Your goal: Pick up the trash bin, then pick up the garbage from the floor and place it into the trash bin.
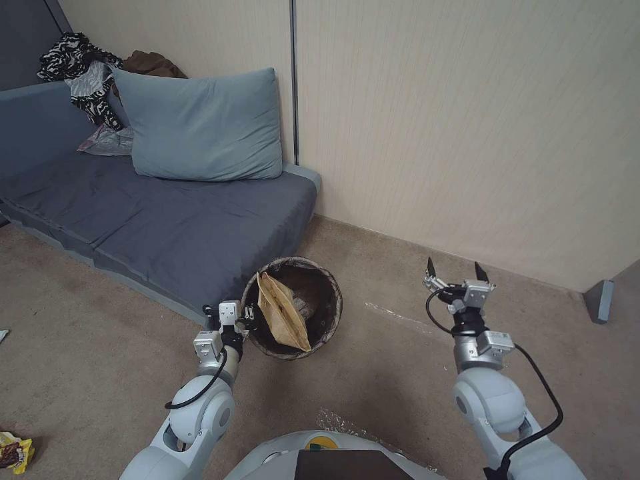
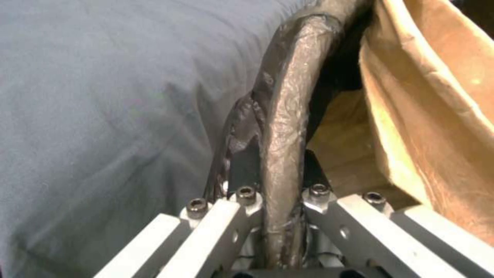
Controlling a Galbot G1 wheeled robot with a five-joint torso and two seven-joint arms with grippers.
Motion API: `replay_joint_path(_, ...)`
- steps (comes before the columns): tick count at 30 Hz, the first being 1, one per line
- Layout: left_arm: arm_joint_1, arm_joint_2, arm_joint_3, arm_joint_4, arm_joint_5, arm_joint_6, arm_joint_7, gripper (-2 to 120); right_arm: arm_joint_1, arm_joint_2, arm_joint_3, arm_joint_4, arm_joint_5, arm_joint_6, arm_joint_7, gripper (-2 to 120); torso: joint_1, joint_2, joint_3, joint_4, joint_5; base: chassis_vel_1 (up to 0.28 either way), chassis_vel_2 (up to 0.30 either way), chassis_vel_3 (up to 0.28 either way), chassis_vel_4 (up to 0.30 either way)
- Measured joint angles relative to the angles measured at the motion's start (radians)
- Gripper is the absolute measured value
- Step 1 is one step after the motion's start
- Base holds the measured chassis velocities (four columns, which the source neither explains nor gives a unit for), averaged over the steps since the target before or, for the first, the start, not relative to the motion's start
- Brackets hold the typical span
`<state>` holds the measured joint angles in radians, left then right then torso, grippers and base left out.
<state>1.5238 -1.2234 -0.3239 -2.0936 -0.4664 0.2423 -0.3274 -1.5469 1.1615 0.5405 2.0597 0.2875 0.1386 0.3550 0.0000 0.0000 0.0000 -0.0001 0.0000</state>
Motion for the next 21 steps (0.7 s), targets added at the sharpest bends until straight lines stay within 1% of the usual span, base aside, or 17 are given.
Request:
replay_joint_path(4, -0.003, 0.003, 0.013, 0.0, 0.0, 0.002, -0.004, 0, -0.033, 0.029, 0.001, -0.004, -0.025, 0.014, 0.0, 100, 0.0, 0.0, 0.0, 0.0003, 0.0, 0.0, 0.0, 0.0, 0.0)
replay_joint_path(6, -0.018, 0.015, 0.064, 0.001, -0.002, 0.013, -0.02, 0, -0.045, 0.045, 0.001, -0.006, -0.035, 0.019, 0.0, 100, 0.0, 0.0, 0.0, 0.0003, 0.0003, 0.0, 0.0, 0.0, 0.0)
replay_joint_path(9, -0.051, 0.043, 0.195, 0.007, -0.01, 0.043, -0.059, 0, -0.06, 0.063, 0.0, 0.007, -0.043, 0.013, 0.005, 100, 0.0, 0.0, 0.0, -0.0003, -0.0001, 0.0, 0.0, 0.0, 0.0)
replay_joint_path(10, -0.051, 0.043, 0.195, 0.007, -0.01, 0.043, -0.059, 0, -0.06, 0.063, 0.0, 0.007, -0.043, 0.013, 0.005, 100, 0.0, 0.0, 0.0, -0.0003, -0.0001, 0.0, 0.0, 0.0, 0.0)
replay_joint_path(12, -0.07, 0.06, 0.266, 0.009, -0.015, 0.058, -0.081, 0, -0.062, 0.072, -0.002, 0.016, -0.044, 0.005, 0.009, 100, 0.0, 0.0, 0.0, 0.0, 0.0001, 0.0, 0.0, 0.0, 0.0)
replay_joint_path(13, -0.071, 0.07, 0.295, 0.005, -0.012, 0.06, -0.085, 0, -0.062, 0.075, -0.002, 0.019, -0.046, 0.003, 0.011, 100, 0.0, 0.0, 0.0, -0.0004, -0.0006, 0.0, 0.0, 0.0, 0.0)
replay_joint_path(14, -0.071, 0.07, 0.295, 0.005, -0.012, 0.06, -0.085, 0, -0.062, 0.075, -0.002, 0.019, -0.046, 0.003, 0.011, 100, 0.0, 0.0, 0.0, -0.0004, -0.0006, 0.0, 0.0, 0.0, 0.0)
replay_joint_path(15, -0.063, 0.079, 0.309, -0.006, -0.005, 0.059, -0.086, 0, -0.062, 0.076, -0.002, 0.022, -0.046, 0.001, 0.012, 100, 0.0, 0.0, 0.0, 0.0001, -0.0004, 0.0, 0.0, 0.0, 0.0)
replay_joint_path(16, -0.059, 0.083, 0.313, -0.013, 0.001, 0.057, -0.087, 0, -0.061, 0.076, -0.001, 0.024, -0.046, -0.002, 0.014, 100, 0.0, 0.0, 0.0, 0.0, 0.0006, 0.0, 0.0, 0.0, 0.0)
replay_joint_path(17, -0.055, 0.084, 0.314, -0.017, 0.005, 0.055, -0.088, 0, -0.059, 0.076, -0.001, 0.026, -0.044, -0.003, 0.015, 100, 0.0, 0.0, 0.0, 0.0004, 0.0004, 0.0, 0.0, 0.0, 0.0)
replay_joint_path(21, -0.049, 0.083, 0.31, -0.02, 0.011, 0.054, -0.087, 0, -0.051, 0.075, 0.001, 0.026, -0.043, -0.003, 0.018, 100, 0.0, 0.0, 0.0, 0.0001, 0.0001, 0.0, 0.0, 0.0, 0.0)
